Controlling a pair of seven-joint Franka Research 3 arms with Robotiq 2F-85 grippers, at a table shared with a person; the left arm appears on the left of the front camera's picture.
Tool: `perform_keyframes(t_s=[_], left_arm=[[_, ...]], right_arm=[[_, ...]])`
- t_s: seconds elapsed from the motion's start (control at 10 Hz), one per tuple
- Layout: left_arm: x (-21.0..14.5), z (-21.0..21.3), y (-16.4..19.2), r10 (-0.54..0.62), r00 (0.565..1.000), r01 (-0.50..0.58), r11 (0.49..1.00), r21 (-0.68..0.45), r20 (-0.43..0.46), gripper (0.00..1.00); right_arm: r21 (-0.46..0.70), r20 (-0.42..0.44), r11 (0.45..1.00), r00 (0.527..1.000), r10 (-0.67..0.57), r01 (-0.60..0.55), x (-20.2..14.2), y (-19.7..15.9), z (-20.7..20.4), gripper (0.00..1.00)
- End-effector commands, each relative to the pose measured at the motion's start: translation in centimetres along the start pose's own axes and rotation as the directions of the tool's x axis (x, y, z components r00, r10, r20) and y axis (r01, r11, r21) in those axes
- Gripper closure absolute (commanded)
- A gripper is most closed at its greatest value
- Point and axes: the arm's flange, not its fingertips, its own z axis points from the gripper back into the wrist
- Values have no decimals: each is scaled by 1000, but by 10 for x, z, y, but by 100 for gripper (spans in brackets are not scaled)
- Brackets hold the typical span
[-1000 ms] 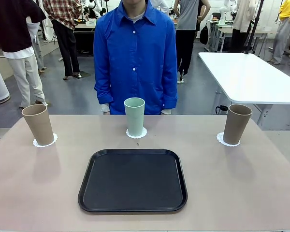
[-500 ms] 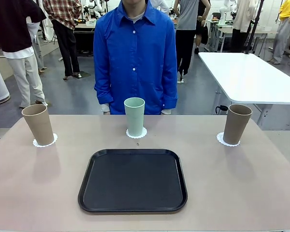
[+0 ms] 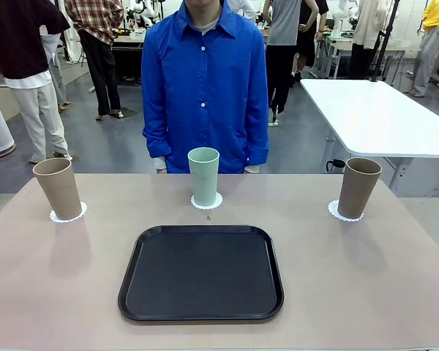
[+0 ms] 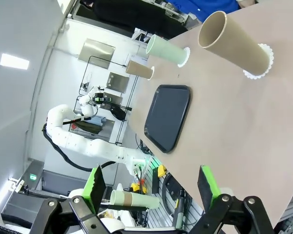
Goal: Place coasters on the table and set cups on them.
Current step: Take one Reusable plastic cup from the Flat Tray and place it on a coaster set by the human.
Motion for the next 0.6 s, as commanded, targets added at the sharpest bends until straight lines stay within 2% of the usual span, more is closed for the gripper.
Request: perform_keyframes(t_s=[0.0,0.1,0.2,0.3,0.5], left_arm=[[0,-1,-4,16,1000,-16,1000,11,3,0],[0,-1,-4,16,1000,-16,1000,11,3,0],[0,-1,-4,16,1000,-16,1000,11,3,0],[0,-1,-4,16,1000,-16,1000,11,3,0],[0,-1,-4,16,1000,-16,1000,11,3,0]], right_arm=[[-11,19,1000,1000,14,-14,5,4,10,0],[-25,43,1000,999,9,-7,5,9,9,0],[-57,107,998,994,0,6,7,12,7,0],[-14,12,1000,1000,-1,1,-1,1,8,0],[-14,12,1000,1000,-1,1,-1,1,8,0]])
